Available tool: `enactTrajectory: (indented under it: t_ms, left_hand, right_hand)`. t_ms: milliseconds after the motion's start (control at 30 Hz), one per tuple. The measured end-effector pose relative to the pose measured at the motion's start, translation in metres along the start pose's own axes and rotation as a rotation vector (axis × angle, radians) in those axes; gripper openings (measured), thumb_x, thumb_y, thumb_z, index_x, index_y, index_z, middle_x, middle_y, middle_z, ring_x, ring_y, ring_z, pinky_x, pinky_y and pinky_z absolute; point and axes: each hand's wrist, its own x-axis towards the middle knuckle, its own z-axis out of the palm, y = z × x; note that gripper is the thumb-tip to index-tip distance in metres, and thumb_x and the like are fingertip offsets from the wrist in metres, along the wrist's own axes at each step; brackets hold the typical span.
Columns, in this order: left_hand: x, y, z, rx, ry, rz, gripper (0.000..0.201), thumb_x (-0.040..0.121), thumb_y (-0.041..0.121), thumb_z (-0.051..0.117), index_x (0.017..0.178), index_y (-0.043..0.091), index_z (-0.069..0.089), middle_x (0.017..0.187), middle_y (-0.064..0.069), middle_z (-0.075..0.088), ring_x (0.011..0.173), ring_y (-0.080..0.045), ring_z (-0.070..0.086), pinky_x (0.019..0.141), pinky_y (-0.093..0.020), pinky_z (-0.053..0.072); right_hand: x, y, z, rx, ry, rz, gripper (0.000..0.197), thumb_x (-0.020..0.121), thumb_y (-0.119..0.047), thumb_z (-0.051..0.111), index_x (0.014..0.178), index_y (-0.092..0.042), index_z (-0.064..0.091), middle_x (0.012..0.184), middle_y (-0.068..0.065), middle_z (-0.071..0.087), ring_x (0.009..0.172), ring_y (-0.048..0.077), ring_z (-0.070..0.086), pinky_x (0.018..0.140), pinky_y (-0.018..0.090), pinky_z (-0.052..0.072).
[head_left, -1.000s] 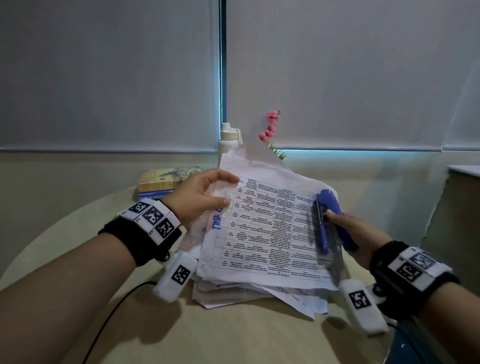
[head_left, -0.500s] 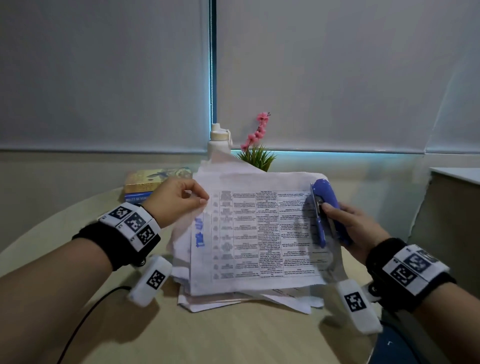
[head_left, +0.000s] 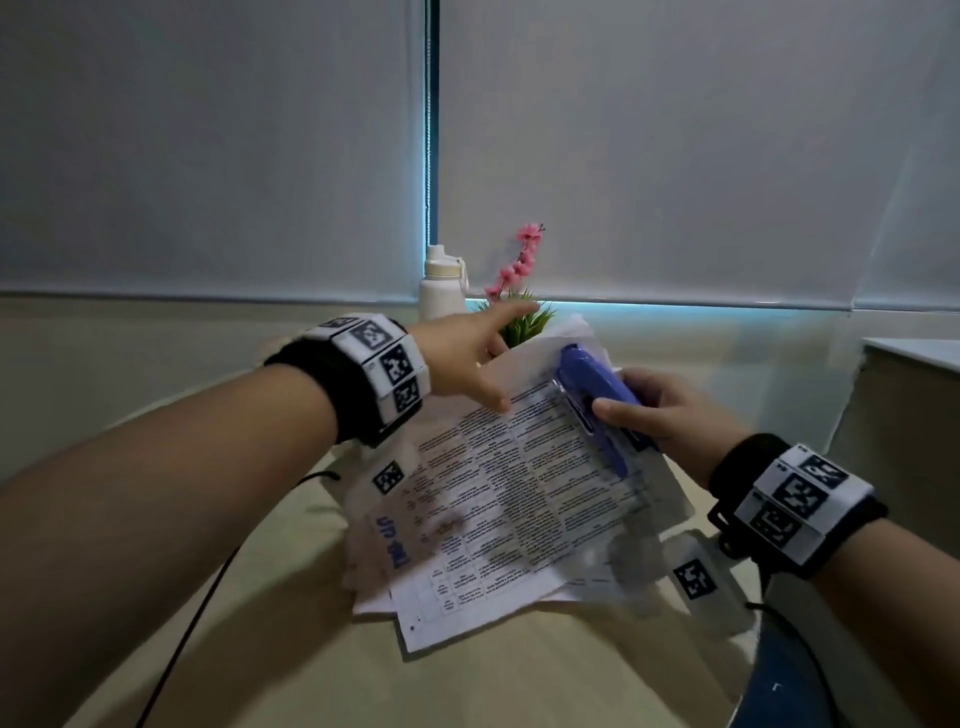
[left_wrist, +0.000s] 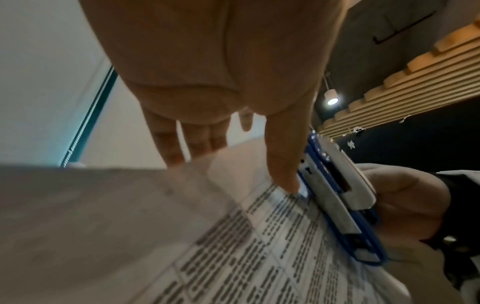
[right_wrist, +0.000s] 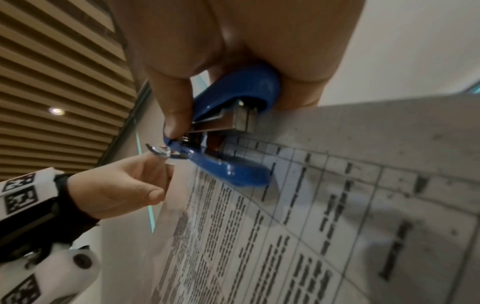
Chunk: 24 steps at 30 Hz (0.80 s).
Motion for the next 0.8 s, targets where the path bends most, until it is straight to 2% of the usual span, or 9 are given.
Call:
enactTrajectory:
  t_ms: [100, 233, 267, 333, 400, 500, 600, 733, 800]
  left_hand:
    - [0.001, 0.008, 0.005, -0.007, 0.042, 0.105, 0.102, 0.073, 0.01, 0.078, 0.148, 0.034, 0.013, 0.123, 0.004, 0.051, 0.093, -0.012, 0.057, 0.087, -0.033, 0.051]
    - [-0.004, -0.002, 0.009, -0.037, 0.112, 0.133, 0.082, 0.079, 0.008, 0.072, 0.14, 0.031, 0.023, 0.089, 0.012, 0.053, 0.07, -0.003, 0.054, 0.061, -0.02, 0.046]
    - [-0.006, -0.004, 0.009, -0.061, 0.119, 0.133, 0.083, 0.079, 0.008, 0.072, 0.141, 0.032, 0.021, 0.091, 0.013, 0.054, 0.07, -0.007, 0.056, 0.062, -0.021, 0.046]
    - [-0.011, -0.008, 0.009, -0.105, 0.136, 0.15, 0.097, 0.079, 0.007, 0.073, 0.147, 0.038, 0.01, 0.119, 0.011, 0.053, 0.093, -0.011, 0.059, 0.079, -0.024, 0.047]
    - [-0.014, -0.009, 0.009, -0.126, 0.153, 0.178, 0.106, 0.079, 0.007, 0.074, 0.147, 0.042, 0.001, 0.143, 0.011, 0.035, 0.113, -0.004, 0.044, 0.092, -0.016, 0.037]
    - [-0.013, -0.013, 0.011, -0.177, 0.175, 0.195, 0.073, 0.079, 0.008, 0.073, 0.131, 0.042, 0.035, 0.138, 0.008, 0.045, 0.11, -0.011, 0.054, 0.088, -0.017, 0.045]
    - [-0.009, -0.018, 0.016, -0.188, 0.199, 0.165, 0.042, 0.08, 0.008, 0.072, 0.112, 0.029, 0.056, 0.123, 0.003, 0.06, 0.114, -0.014, 0.056, 0.103, -0.029, 0.04]
    - [-0.008, -0.023, 0.02, -0.229, 0.223, 0.113, 0.052, 0.079, 0.006, 0.073, 0.127, 0.015, 0.054, 0.127, 0.005, 0.056, 0.116, -0.007, 0.049, 0.087, 0.005, 0.029]
    - [-0.008, -0.024, 0.022, -0.241, 0.213, 0.101, 0.055, 0.078, 0.004, 0.073, 0.128, 0.015, 0.053, 0.125, 0.007, 0.054, 0.118, -0.008, 0.049, 0.091, -0.001, 0.032]
  right_hand:
    - [0.003, -0.006, 0.003, -0.061, -0.007, -0.03, 0.039, 0.069, -0.032, 0.068, 0.098, -0.008, 0.066, 0.086, 0.014, 0.066, 0.077, 0.021, 0.06, 0.078, 0.039, 0.048]
    - [0.008, -0.006, 0.008, -0.352, 0.193, -0.159, 0.025, 0.077, -0.016, 0.075, 0.099, -0.009, 0.067, 0.102, 0.005, 0.055, 0.091, 0.015, 0.053, 0.084, 0.025, 0.039]
    - [0.007, -0.006, 0.009, -0.473, 0.269, -0.208, 0.026, 0.076, -0.016, 0.075, 0.1, -0.008, 0.068, 0.107, 0.003, 0.05, 0.097, 0.013, 0.049, 0.087, 0.02, 0.036]
    - [0.004, -0.007, 0.013, -0.623, 0.347, -0.276, 0.029, 0.074, -0.021, 0.076, 0.1, -0.01, 0.068, 0.106, -0.001, 0.043, 0.098, 0.012, 0.045, 0.088, 0.02, 0.035]
    - [0.0, -0.008, 0.016, -0.706, 0.349, -0.277, 0.031, 0.075, -0.026, 0.074, 0.102, -0.014, 0.067, 0.099, -0.003, 0.043, 0.09, 0.014, 0.046, 0.082, 0.025, 0.039]
    - [-0.002, -0.011, 0.024, -0.791, 0.327, -0.294, 0.03, 0.079, -0.028, 0.068, 0.107, -0.017, 0.063, 0.089, -0.005, 0.045, 0.078, 0.016, 0.046, 0.068, 0.026, 0.033]
    - [-0.003, -0.012, 0.031, -0.821, 0.336, -0.315, 0.03, 0.081, -0.029, 0.067, 0.108, -0.02, 0.061, 0.087, -0.006, 0.049, 0.076, 0.017, 0.046, 0.065, 0.026, 0.032]
    - [-0.004, -0.011, 0.034, -0.819, 0.336, -0.314, 0.03, 0.081, -0.029, 0.067, 0.109, -0.02, 0.061, 0.086, -0.003, 0.051, 0.074, 0.016, 0.042, 0.064, 0.026, 0.03]
    - [-0.004, -0.011, 0.036, -0.832, 0.335, -0.325, 0.03, 0.081, -0.028, 0.067, 0.11, -0.019, 0.061, 0.086, -0.002, 0.05, 0.073, 0.018, 0.044, 0.064, 0.025, 0.03]
